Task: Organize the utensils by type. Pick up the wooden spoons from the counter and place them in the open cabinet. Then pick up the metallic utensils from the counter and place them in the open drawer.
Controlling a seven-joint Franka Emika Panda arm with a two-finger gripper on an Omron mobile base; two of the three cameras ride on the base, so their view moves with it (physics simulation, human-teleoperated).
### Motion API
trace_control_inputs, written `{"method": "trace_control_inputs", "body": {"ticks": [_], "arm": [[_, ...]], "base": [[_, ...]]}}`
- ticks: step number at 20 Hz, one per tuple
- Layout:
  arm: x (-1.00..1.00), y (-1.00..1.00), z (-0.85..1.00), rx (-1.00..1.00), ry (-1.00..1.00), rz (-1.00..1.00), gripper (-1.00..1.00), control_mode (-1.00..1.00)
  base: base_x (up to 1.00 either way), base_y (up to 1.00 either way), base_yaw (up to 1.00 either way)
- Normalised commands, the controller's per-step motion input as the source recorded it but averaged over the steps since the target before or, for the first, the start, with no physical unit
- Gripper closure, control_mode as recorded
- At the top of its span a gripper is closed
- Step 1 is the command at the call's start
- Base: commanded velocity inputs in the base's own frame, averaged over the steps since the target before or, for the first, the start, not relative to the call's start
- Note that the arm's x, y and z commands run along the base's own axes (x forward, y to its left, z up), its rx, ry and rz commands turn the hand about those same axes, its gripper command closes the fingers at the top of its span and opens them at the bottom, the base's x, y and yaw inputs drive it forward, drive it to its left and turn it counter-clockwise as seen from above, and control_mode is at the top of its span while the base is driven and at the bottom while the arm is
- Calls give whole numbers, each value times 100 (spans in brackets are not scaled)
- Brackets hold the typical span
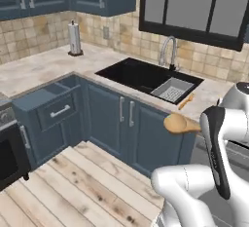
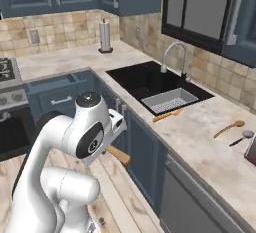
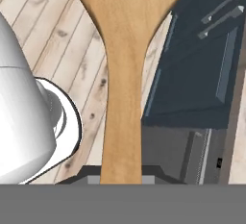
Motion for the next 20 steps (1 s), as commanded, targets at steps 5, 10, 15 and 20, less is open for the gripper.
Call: {"method": "trace_control_inputs", "body": {"ticks": [5,10,15,20], "arm": [[0,0,0,0,0,0,100,100],[0,0,0,0,0,0,100,100],[0,0,0,0,0,0,100,100],[0,0,0,0,0,0,100,100]], "base": [[0,0,87],[2,0,91],[10,0,93],[15,-1,94]]}}
